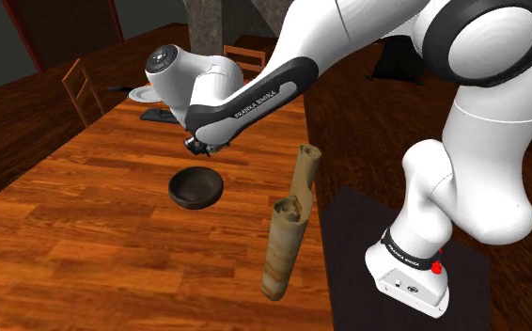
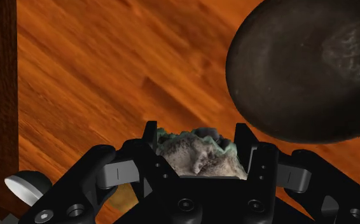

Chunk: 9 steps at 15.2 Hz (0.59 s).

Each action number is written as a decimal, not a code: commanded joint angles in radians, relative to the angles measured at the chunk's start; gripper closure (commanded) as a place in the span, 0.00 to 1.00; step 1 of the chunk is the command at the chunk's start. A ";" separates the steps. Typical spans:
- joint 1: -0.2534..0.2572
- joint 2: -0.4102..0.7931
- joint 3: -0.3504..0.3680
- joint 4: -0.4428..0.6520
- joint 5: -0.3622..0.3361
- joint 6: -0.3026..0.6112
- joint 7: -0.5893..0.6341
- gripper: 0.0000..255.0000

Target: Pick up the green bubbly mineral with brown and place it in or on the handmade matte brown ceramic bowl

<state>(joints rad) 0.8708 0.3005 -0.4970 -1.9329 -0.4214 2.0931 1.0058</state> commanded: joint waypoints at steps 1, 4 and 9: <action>0.022 0.015 0.017 0.030 0.014 -0.031 0.025 1.00; 0.056 0.046 0.045 0.086 0.038 -0.080 0.062 1.00; 0.080 0.093 0.069 0.135 0.061 -0.105 0.098 1.00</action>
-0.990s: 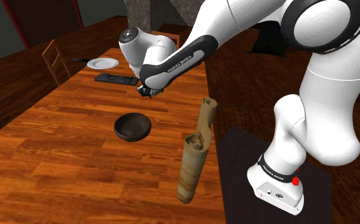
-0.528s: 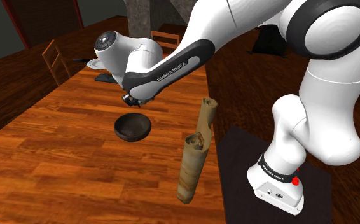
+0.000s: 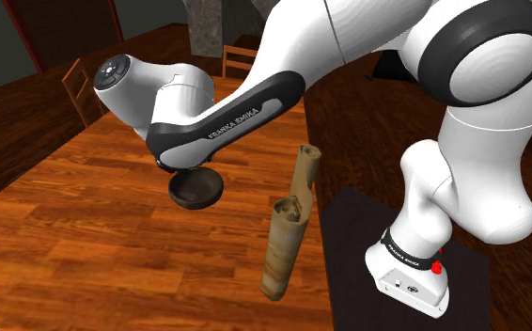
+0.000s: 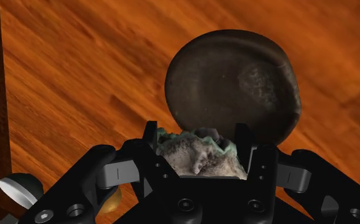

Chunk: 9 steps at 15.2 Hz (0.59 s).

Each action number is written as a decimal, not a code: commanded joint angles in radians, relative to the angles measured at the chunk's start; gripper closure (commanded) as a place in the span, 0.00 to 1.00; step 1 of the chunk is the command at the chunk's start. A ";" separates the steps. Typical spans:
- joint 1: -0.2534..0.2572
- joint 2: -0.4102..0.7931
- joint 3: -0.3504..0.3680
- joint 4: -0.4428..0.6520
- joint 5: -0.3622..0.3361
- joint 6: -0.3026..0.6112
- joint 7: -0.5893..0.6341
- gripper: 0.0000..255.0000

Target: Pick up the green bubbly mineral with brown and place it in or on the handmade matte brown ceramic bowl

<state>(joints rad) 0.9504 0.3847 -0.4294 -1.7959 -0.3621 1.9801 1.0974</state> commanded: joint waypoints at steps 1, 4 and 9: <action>-0.001 0.015 0.003 -0.007 0.003 0.019 0.009 1.00; -0.004 0.036 0.005 -0.020 0.006 0.050 0.019 1.00; -0.011 0.073 0.010 -0.036 0.010 0.100 0.035 1.00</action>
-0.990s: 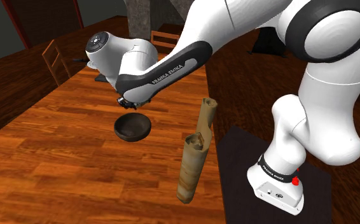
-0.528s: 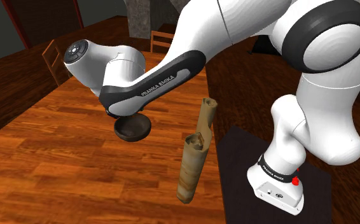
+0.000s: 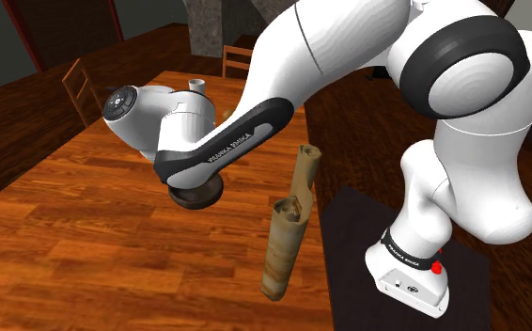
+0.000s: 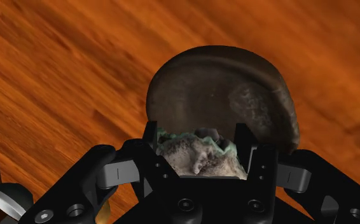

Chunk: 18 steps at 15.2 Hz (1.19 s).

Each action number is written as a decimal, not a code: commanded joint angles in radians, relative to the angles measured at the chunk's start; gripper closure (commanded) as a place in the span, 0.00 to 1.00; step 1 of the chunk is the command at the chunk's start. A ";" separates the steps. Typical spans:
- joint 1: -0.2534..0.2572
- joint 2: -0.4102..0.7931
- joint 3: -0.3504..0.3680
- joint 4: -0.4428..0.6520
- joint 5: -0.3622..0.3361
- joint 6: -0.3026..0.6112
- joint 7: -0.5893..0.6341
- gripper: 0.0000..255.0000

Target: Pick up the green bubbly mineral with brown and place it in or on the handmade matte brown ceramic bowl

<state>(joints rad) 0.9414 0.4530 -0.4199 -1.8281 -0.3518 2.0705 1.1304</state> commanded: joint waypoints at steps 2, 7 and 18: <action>-0.005 0.021 0.002 -0.009 0.002 0.030 0.008 1.00; -0.008 0.041 0.005 -0.014 0.005 0.053 0.015 1.00; -0.008 0.041 0.005 -0.014 0.005 0.053 0.015 0.00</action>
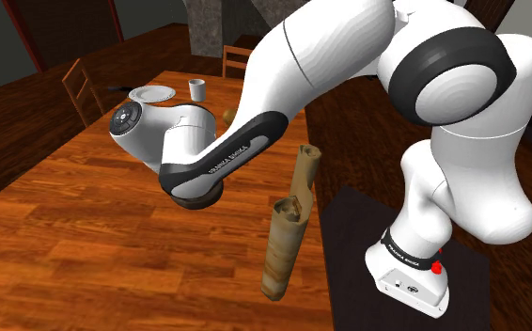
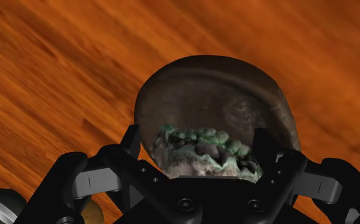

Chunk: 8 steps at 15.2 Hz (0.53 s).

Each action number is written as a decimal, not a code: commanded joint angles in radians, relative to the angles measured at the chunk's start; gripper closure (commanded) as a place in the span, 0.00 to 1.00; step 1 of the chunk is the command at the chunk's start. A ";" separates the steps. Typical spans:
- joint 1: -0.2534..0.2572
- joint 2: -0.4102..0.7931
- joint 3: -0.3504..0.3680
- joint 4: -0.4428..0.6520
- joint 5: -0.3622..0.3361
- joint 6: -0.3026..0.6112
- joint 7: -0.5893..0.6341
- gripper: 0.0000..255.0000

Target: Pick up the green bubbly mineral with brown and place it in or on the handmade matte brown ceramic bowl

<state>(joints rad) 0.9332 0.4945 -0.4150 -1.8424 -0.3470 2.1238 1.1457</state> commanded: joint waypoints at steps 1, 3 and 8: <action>0.009 -0.013 0.002 0.014 0.001 -0.029 -0.001 0.00; 0.025 -0.036 0.005 0.047 0.004 -0.089 -0.003 0.00; 0.031 -0.044 0.007 0.061 0.006 -0.113 -0.004 0.00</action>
<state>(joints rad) 0.9644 0.4511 -0.4078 -1.7819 -0.3414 2.0128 1.1424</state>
